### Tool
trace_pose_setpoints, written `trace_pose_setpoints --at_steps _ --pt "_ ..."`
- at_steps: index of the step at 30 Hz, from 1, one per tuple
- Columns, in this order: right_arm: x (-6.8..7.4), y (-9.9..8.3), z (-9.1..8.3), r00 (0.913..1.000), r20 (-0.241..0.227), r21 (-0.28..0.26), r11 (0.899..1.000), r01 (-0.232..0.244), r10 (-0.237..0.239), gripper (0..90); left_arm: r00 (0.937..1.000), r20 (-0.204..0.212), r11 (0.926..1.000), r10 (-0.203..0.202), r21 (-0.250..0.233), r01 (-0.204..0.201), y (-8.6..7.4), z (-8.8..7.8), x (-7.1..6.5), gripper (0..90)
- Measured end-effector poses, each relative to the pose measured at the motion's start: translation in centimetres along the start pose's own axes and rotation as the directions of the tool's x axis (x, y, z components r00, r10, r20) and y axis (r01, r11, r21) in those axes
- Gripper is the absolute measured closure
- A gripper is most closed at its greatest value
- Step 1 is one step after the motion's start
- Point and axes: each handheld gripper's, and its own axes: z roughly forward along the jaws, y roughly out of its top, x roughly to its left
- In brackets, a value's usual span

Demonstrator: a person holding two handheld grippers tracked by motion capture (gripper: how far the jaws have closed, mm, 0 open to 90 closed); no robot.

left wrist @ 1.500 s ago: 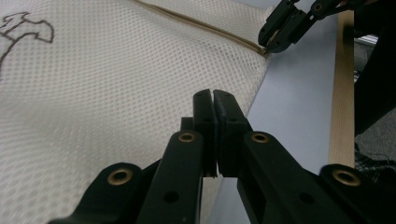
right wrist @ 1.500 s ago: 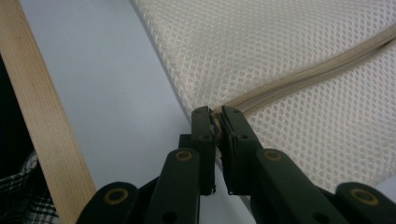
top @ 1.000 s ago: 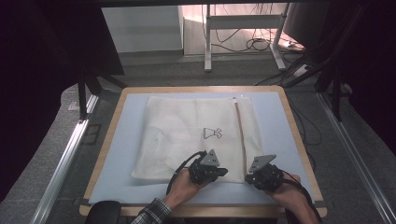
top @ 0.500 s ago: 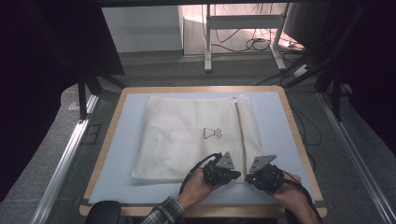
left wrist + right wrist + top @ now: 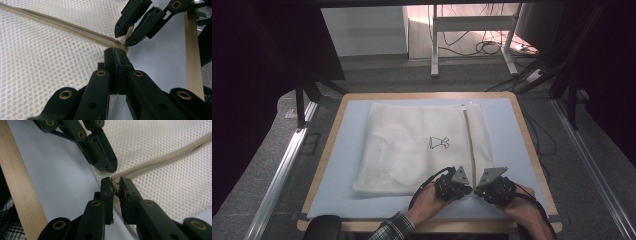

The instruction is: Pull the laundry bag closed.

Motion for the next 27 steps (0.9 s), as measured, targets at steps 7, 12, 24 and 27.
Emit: trace_pose_setpoints --at_steps 7,12,24,27 --pt "-0.1 0.3 0.1 0.9999 -0.004 -0.006 1.000 -0.011 0.011 85.0 0.9993 -0.036 0.9999 0.013 -0.004 -0.014 0.0 0.1 -0.6 89.9" --pt "-0.4 0.5 0.2 0.9993 0.029 0.007 1.000 -0.021 0.021 85.5 0.9997 -0.022 1.0000 -0.002 -0.009 0.002 -0.1 0.1 -0.4 89.9" --pt "-1.6 0.6 0.7 0.9979 0.064 -0.002 1.000 -0.010 0.010 85.1 0.9997 -0.023 0.9995 -0.012 -0.030 0.012 -0.4 0.1 -0.4 89.9" --pt "-1.9 0.7 0.8 0.9975 0.069 -0.003 1.000 -0.016 0.016 85.1 0.9996 -0.026 0.9994 -0.010 -0.035 0.010 -0.6 0.1 -0.5 89.9"
